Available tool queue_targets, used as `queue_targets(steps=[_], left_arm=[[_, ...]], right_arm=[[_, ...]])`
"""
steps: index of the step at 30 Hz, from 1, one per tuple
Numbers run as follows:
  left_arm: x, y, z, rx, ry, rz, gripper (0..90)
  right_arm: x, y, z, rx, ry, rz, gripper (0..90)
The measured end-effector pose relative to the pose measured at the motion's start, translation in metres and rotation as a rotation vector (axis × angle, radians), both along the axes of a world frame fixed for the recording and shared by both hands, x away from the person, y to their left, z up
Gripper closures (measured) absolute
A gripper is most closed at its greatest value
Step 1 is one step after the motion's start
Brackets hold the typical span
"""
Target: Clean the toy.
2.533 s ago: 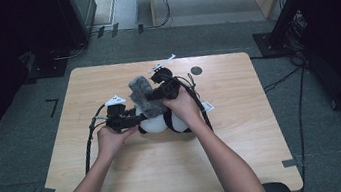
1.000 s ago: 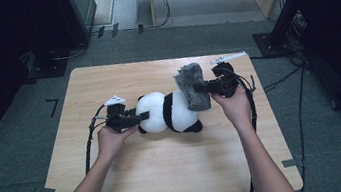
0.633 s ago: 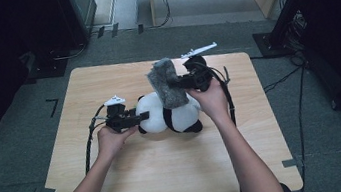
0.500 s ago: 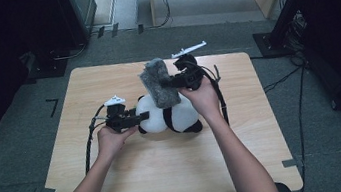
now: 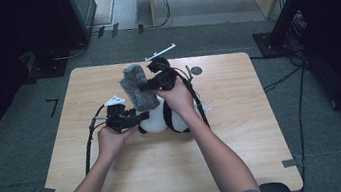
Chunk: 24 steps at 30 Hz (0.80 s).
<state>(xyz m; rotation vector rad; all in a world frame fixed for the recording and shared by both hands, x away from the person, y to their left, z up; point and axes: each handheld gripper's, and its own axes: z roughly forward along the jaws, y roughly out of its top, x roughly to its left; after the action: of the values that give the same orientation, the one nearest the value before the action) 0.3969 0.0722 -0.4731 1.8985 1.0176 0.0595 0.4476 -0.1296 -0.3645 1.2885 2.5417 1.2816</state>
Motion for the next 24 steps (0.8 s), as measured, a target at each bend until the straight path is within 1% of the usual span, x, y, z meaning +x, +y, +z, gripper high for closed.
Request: queue_targets(steps=[3, 5, 7, 9, 13, 15, 18, 24], left_arm=[[0.000, 0.000, 0.000, 0.000, -0.002, 0.001, 44.1], [-0.001, -0.001, 0.000, 0.000, -0.002, 0.003, 44.2], [-0.001, -0.001, 0.000, 0.002, -0.002, 0.000, 44.2], [-0.001, -0.001, 0.000, 0.005, -0.002, 0.001, 44.2], [0.000, -0.001, 0.000, 0.007, 0.002, 0.003, 44.3], [0.000, -0.002, 0.000, 0.010, 0.000, 0.000, 44.4], [0.000, -0.001, 0.000, 0.012, 0.001, -0.004, 44.6], [0.001, -0.001, -0.001, 0.003, 0.011, 0.001, 44.9]], right_arm=[[0.005, 0.007, -0.013, -0.032, 0.035, -0.001, 76.7], [0.006, 0.010, -0.020, -0.049, 0.035, 0.004, 76.4], [0.006, 0.012, -0.027, -0.066, 0.058, 0.009, 75.8], [0.006, 0.013, -0.034, -0.081, 0.063, 0.008, 75.5], [0.006, 0.007, -0.036, -0.090, 0.050, -0.010, 74.6], [0.006, 0.003, -0.035, -0.089, 0.052, -0.016, 73.8], [0.004, -0.005, -0.033, -0.101, 0.041, -0.021, 73.3], [-0.001, -0.022, -0.031, -0.101, 0.045, -0.043, 73.4]])
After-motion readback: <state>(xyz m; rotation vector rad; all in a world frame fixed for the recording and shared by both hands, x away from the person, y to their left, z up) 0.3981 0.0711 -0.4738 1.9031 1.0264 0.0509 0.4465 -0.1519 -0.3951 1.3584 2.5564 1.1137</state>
